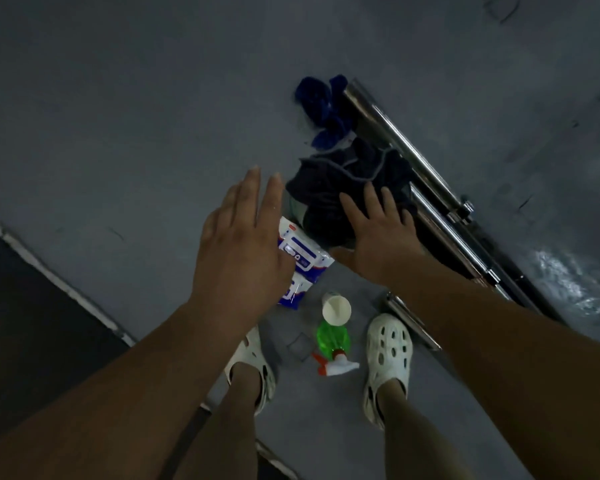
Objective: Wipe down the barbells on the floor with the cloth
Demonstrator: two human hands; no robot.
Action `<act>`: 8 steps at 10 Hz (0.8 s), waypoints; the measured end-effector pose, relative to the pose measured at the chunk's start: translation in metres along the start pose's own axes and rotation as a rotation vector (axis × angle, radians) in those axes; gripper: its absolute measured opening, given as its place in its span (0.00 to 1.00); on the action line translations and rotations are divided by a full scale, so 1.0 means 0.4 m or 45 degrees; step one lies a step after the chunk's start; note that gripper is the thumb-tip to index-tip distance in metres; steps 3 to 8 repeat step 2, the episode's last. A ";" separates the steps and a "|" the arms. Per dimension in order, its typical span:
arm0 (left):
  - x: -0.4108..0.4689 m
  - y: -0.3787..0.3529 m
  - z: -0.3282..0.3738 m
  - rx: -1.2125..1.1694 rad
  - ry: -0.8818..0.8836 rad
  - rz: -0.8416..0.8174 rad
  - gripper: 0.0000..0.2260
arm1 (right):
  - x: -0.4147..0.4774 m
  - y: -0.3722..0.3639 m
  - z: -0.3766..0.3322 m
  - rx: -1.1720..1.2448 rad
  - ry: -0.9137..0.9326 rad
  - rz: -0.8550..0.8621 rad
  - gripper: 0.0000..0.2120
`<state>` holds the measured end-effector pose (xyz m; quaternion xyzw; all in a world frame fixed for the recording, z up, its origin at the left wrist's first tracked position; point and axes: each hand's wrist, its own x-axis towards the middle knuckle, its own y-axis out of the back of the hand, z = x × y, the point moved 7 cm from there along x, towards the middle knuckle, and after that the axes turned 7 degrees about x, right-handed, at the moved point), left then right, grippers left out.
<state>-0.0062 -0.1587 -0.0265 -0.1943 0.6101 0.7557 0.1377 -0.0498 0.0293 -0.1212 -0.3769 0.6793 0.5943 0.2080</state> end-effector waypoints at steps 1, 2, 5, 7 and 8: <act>0.018 0.011 0.009 -0.023 -0.014 0.009 0.41 | -0.008 0.041 -0.002 0.055 0.022 0.023 0.43; 0.012 0.070 0.046 -0.036 -0.011 0.009 0.41 | -0.071 0.103 -0.011 0.164 0.026 0.128 0.41; 0.012 0.070 0.046 -0.036 -0.011 0.009 0.41 | -0.071 0.103 -0.011 0.164 0.026 0.128 0.41; 0.012 0.070 0.046 -0.036 -0.011 0.009 0.41 | -0.071 0.103 -0.011 0.164 0.026 0.128 0.41; 0.012 0.070 0.046 -0.036 -0.011 0.009 0.41 | -0.071 0.103 -0.011 0.164 0.026 0.128 0.41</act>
